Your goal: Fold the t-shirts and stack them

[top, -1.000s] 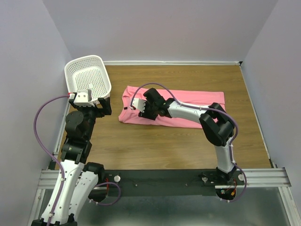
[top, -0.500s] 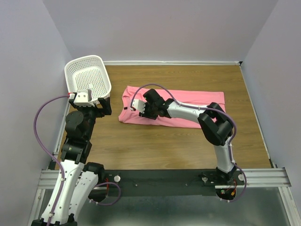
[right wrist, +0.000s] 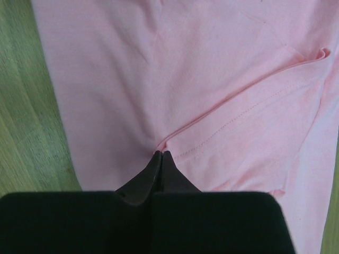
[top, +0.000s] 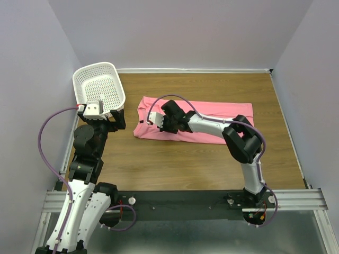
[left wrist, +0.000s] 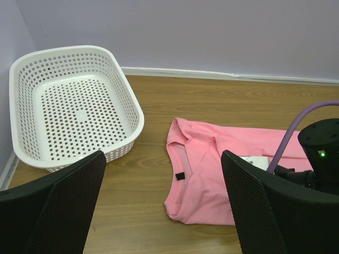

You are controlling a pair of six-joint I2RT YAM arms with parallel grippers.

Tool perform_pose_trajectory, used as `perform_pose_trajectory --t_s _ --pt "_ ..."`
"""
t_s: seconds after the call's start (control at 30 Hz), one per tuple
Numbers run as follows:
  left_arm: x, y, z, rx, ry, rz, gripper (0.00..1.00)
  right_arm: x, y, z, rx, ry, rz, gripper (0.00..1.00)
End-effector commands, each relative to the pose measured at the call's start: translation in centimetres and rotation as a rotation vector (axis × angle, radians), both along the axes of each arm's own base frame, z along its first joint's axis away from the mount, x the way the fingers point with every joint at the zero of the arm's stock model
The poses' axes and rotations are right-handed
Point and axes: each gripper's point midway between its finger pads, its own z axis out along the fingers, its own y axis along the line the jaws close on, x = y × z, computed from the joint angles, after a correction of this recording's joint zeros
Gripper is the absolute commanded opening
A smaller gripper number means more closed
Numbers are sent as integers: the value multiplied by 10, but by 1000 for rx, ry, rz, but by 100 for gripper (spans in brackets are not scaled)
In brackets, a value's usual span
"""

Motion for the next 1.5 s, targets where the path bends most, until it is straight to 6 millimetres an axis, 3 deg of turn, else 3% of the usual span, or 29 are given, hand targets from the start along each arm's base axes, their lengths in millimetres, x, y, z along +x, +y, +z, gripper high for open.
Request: perform_pose_trajectory --t_s 0.0,0.27,0.43,0.47,0.5,0.53,0.67,0.77,0.83,0.9,0.97,1.03,1.07,1.13,1.2,1.37,1.4,1.47 --pt "-2 8 13 0 -37 38 97 10 3 24 41 -20 -29 0" --pt "-2 8 13 0 -35 38 97 49 -24 63 126 -54 -171 1" --pt "-1 8 12 -1 -32 36 97 98 -78 75 154 -87 -379 1" --pt "-1 7 12 0 -31 35 97 103 -86 73 159 -80 -416 5" --pt "-1 7 12 0 -31 35 97 110 -96 71 161 -77 -449 17" --pt "-1 7 11 0 -28 33 97 111 -101 68 162 -69 -467 45" --pt "1 6 9 -2 -21 29 97 122 -116 74 211 -54 -555 51" --pt "4 1 5 -16 -10 7 97 131 -129 90 260 -62 -598 51" --pt "8 -5 -3 -34 17 -14 97 129 -139 101 301 -46 -594 51" --pt "11 -18 -12 -132 66 -57 95 115 -130 108 375 30 -491 58" --pt "10 -50 -40 -304 194 -176 89 95 -135 116 470 129 -390 68" --pt "4 -80 -93 -455 374 -278 81 85 -148 120 546 213 -351 73" --pt "0 -89 -112 -513 437 -307 77 82 -150 120 559 234 -332 73" --pt "-15 -101 -170 -651 622 -282 71 74 -155 117 565 272 -316 73" --pt "-20 -105 -202 -708 712 -206 72 65 -153 113 572 300 -295 73" --pt "-16 -104 -241 -732 816 29 73 64 -149 111 591 347 -310 73" --pt "-17 -102 -257 -716 867 79 73 63 -148 108 591 358 -311 73" --pt "-11 -101 -266 -722 898 131 72 62 -148 105 592 370 -311 73"
